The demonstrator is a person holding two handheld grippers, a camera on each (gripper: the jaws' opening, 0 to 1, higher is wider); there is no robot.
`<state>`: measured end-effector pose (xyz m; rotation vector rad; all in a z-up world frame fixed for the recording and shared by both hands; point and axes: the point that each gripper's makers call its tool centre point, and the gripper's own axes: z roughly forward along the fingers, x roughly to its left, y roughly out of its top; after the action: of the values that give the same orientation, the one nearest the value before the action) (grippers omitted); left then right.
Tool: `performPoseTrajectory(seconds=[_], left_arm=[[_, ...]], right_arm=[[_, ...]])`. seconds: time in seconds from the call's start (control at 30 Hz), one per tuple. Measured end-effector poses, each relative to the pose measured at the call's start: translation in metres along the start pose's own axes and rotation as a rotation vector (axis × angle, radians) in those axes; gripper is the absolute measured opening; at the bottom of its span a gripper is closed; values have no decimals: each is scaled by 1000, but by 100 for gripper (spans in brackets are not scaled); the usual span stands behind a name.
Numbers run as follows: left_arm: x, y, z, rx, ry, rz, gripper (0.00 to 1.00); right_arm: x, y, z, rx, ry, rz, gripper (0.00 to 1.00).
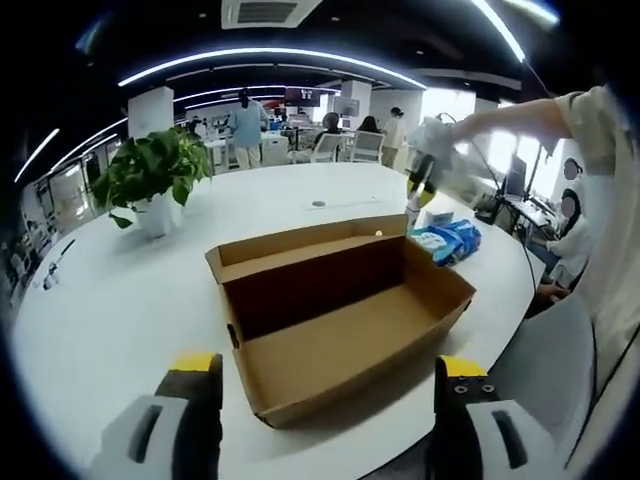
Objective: Operate the shoe box by opening the lid, removing the specified soft item, and placing it in the target area until the item is outside and the box remains undamaged.
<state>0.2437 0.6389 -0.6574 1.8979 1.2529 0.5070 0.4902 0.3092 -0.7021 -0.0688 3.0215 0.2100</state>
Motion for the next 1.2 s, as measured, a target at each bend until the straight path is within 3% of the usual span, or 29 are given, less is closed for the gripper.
performPoseTrajectory(seconds=[0.4,0.73,1.0,1.2], left_arm=[[10,-8,4,23,21,-24,82],[21,-9,3,20,58,-34,68],[40,-12,1,20,114,-102,52],[51,-18,1,25,143,-163,39]], right_arm=[[-8,0,3,-2,-27,0,20],[-12,3,-5,-21,-66,-5,28],[-16,26,-26,-112,-110,48,29],[-16,50,-36,-200,-124,191,26]])
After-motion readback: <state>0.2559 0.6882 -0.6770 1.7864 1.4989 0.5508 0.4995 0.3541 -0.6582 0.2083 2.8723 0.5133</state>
